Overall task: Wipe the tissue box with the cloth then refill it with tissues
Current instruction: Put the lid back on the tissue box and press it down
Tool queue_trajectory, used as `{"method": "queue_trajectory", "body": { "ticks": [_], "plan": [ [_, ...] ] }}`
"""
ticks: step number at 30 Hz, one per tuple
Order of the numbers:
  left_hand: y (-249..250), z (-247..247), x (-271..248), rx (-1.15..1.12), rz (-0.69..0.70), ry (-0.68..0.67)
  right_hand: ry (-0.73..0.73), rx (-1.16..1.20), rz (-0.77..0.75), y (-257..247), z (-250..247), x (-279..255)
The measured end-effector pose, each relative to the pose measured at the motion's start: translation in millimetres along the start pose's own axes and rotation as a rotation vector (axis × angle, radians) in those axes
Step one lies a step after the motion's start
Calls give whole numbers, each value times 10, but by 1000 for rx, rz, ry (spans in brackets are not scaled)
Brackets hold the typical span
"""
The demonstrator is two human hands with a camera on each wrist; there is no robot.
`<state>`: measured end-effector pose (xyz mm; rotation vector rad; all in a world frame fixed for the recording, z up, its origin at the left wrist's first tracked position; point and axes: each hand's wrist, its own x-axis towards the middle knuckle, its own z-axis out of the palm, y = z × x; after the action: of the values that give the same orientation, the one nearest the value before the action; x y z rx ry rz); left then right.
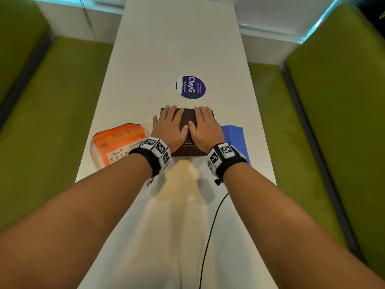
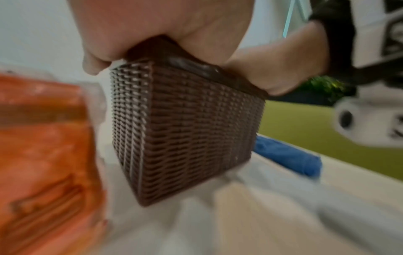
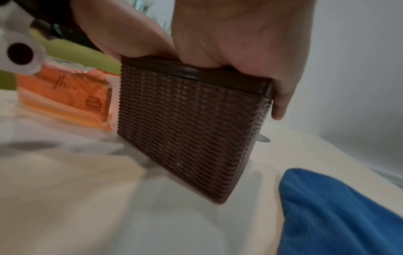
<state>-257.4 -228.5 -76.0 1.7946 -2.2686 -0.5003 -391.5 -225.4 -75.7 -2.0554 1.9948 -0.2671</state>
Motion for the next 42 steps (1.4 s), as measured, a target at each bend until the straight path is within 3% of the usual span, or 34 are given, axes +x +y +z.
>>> {"method": "queue_trajectory", "body": {
  "ticks": [5, 8, 12, 14, 19, 25, 27, 29, 30, 32, 39, 42],
  "plan": [
    [61, 2, 66, -106, -163, 107, 62, 38, 96, -23, 12, -60],
    [74, 14, 56, -263, -311, 68, 87, 160, 235, -30, 33, -26],
    [98, -16, 117, -281, -411, 48, 43, 144, 270, -35, 49, 60],
    [105, -13, 112, -241, -382, 58, 43, 91, 257, -48, 37, 51],
    [38, 60, 115, 49, -59, 15, 21, -29, 153, -40, 37, 9],
    [16, -2, 175, -29, -66, -39, -127, 183, 158, -4, -123, 93],
    [39, -55, 152, -183, -177, -20, -106, 386, 264, 12, -193, 45],
    [52, -142, 140, -494, -473, -20, -110, 588, 453, 19, -251, 51],
    [42, -170, 150, -622, -613, -51, -133, 642, 523, 20, -284, 67],
    [27, -241, 163, -734, -742, -148, -179, 671, 620, 33, -346, 118],
    [110, -347, 191, -736, -752, -255, -323, 624, 710, 49, -533, 130],
    [102, -412, 216, -869, -748, -191, -249, 862, 703, 157, -502, 193]
  ]
}}
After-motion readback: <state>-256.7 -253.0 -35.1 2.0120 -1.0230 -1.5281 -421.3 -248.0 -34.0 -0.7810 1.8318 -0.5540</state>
